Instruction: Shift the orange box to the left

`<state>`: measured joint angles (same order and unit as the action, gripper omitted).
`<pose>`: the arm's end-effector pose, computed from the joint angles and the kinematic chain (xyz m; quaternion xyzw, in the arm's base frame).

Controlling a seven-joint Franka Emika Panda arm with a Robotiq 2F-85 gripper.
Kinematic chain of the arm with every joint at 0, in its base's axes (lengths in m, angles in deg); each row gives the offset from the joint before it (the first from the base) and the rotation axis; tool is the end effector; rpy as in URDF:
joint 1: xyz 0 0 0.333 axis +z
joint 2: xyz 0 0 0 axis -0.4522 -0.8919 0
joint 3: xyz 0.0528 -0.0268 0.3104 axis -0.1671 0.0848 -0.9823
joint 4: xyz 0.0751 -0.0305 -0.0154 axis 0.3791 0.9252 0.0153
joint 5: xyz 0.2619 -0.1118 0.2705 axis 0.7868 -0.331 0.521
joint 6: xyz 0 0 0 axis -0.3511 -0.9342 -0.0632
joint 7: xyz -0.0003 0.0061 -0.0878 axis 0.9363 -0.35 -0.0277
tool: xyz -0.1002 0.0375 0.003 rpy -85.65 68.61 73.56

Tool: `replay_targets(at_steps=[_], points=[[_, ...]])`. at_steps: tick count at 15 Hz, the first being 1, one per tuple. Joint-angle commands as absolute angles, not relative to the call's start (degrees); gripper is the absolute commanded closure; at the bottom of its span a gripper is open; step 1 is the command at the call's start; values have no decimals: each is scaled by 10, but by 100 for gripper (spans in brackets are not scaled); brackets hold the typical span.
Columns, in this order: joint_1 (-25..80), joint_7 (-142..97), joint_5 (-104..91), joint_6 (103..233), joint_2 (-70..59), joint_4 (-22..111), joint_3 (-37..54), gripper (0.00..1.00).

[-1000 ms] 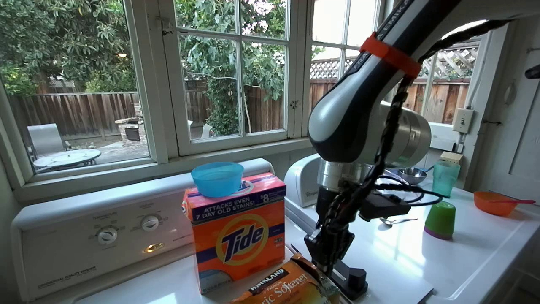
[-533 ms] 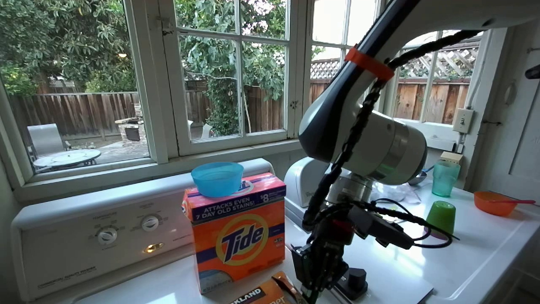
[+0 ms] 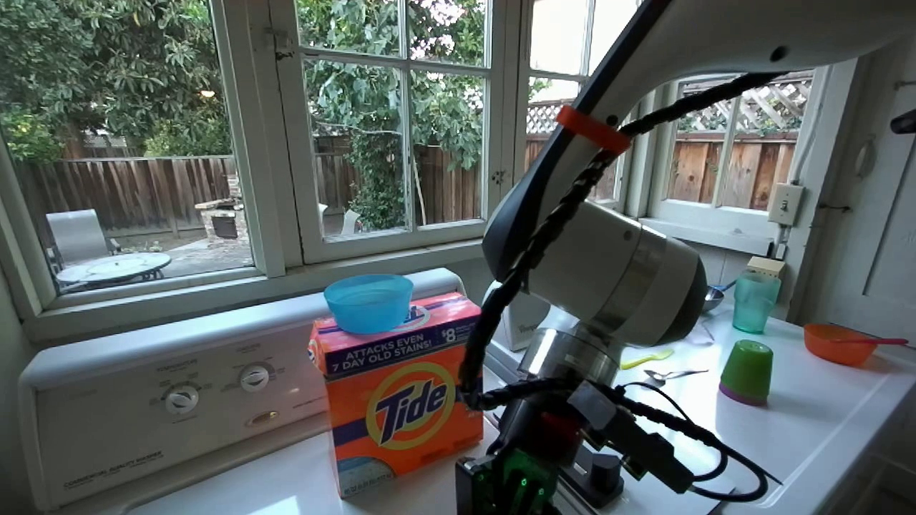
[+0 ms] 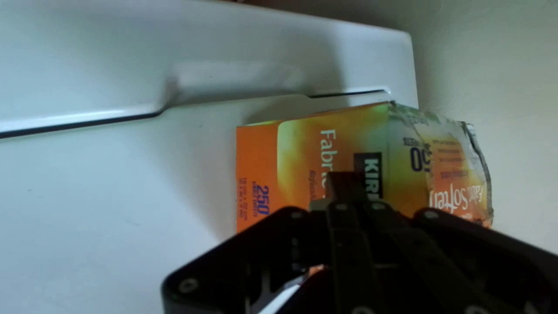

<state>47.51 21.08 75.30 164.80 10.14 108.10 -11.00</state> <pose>0.2816 0.2333 0.2014 -0.9116 -0.0540 0.1591 0.3753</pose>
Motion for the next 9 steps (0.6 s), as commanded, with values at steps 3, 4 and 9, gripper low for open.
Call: replay_targets(at_steps=[3,4,9], points=[[484,301,845,1656,29,1025,-149,100],[485,315,854,1651,21,1016,-152,100],[500,365,878,1650,-35,960,-163,100]])
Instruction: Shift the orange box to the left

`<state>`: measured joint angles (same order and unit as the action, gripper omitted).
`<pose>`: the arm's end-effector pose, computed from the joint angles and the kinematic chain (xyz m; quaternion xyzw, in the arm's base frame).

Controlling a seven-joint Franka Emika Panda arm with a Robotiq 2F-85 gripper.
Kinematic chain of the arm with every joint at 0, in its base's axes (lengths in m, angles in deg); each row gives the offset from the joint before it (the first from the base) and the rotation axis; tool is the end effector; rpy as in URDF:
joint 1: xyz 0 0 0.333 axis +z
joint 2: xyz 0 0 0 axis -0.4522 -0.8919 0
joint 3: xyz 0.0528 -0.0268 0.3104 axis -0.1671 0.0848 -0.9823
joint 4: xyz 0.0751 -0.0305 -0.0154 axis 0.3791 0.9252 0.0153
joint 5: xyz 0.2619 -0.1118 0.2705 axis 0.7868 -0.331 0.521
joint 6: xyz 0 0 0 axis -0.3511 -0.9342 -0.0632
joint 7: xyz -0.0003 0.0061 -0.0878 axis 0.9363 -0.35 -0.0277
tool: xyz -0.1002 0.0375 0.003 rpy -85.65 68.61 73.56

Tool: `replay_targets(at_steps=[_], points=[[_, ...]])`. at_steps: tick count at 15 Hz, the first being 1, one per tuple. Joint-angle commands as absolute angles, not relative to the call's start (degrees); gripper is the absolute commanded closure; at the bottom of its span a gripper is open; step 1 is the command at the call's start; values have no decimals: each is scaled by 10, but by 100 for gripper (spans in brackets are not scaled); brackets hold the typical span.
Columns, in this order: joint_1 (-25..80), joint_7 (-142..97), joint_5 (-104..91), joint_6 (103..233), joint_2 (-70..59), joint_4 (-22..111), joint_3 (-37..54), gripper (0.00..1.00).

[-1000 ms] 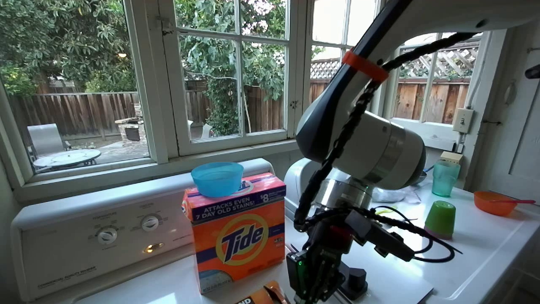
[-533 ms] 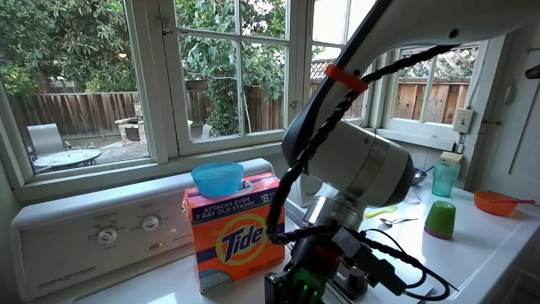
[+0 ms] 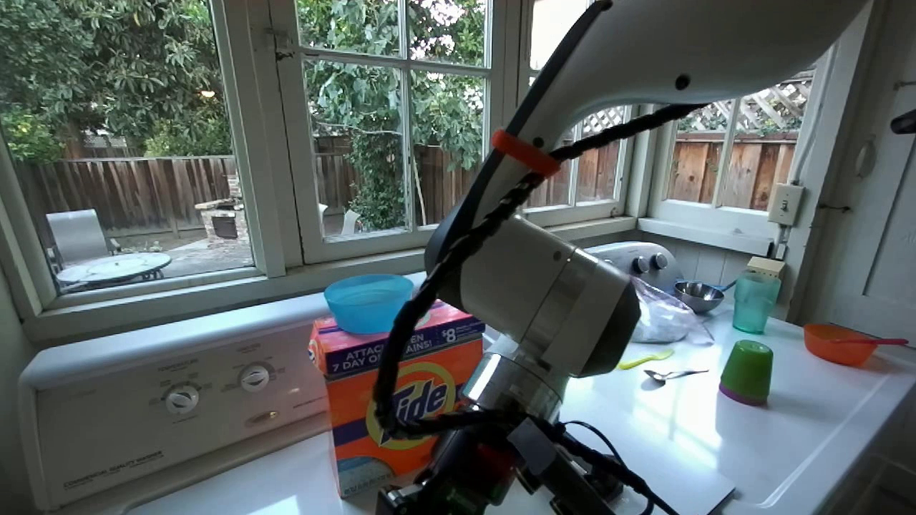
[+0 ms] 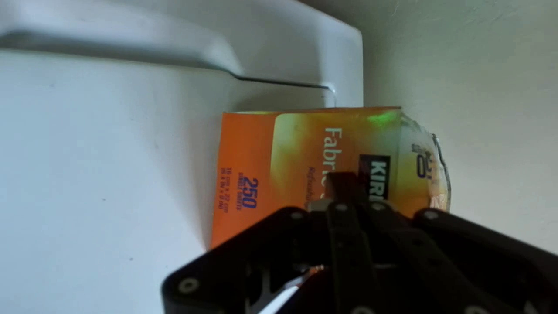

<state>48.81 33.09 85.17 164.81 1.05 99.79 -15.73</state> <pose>0.2862 0.2986 0.1871 -0.8804 -0.1116 0.1389 0.4395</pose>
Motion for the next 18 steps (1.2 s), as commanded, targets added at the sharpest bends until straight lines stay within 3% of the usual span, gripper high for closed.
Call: replay_targets(at_steps=[1,11,12,13,18], points=[[503,370,879,1649,-44,951,-164,100],[512,348,801,1612,-51,937,-156,100],[506,338,776,1606,-33,950,-150,74],[501,334,756,1597,-28,954,-146,73],[456,250,591,1534,85,1011,-110,37]])
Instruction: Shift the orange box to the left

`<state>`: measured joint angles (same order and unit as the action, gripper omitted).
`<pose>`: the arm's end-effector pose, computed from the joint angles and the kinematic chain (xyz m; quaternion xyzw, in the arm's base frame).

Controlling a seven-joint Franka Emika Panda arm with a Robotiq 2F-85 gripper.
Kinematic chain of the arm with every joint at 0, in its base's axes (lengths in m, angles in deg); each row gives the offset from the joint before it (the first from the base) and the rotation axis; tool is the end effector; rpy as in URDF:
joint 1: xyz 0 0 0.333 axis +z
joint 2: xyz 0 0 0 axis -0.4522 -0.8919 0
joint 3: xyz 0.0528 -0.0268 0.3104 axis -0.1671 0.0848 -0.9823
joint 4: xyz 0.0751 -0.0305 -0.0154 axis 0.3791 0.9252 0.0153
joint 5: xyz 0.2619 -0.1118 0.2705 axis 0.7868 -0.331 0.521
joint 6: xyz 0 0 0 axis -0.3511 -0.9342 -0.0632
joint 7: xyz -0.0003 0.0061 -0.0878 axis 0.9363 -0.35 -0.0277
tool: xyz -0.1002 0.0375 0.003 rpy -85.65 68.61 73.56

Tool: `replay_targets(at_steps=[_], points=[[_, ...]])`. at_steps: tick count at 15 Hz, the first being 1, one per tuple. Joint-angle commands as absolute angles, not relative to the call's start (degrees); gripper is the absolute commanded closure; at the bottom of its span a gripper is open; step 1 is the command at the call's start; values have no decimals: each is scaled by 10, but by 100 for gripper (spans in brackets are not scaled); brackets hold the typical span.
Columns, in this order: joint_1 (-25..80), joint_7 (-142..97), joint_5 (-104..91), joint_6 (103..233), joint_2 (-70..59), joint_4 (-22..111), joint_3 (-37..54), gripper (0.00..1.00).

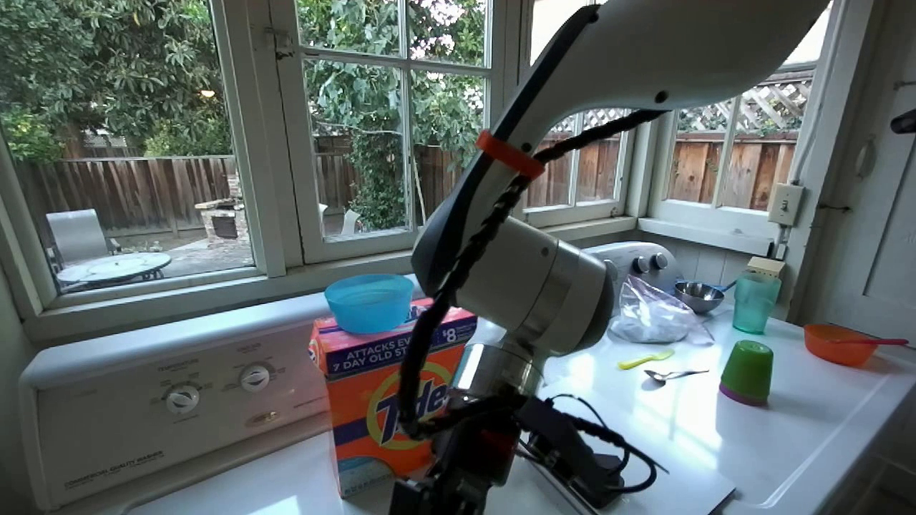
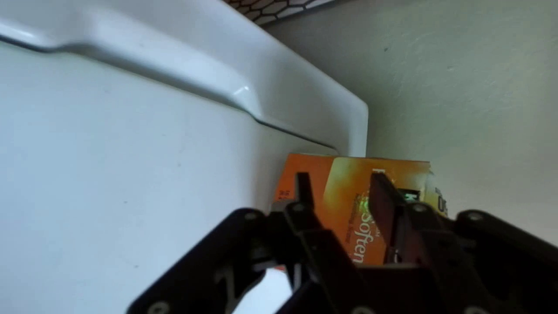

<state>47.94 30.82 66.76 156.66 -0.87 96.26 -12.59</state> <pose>0.3028 0.2958 0.1894 -0.8594 -0.2201 0.1990 0.4165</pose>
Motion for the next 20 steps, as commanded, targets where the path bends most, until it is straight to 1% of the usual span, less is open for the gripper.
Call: replay_targets(at_steps=[1,3,5,9,15,16,20], points=[[443,223,558,1521,115,1020,-101,29],[421,150,476,1491,173,1029,-84,13],[400,78,405,1471,233,1030,-69,1],[361,-60,255,1410,346,1007,-40,0],[313,-134,50,1338,471,961,-15,0],[335,-117,96,1362,435,962,-6,0],[324,-126,59,1349,468,958,-4,0]])
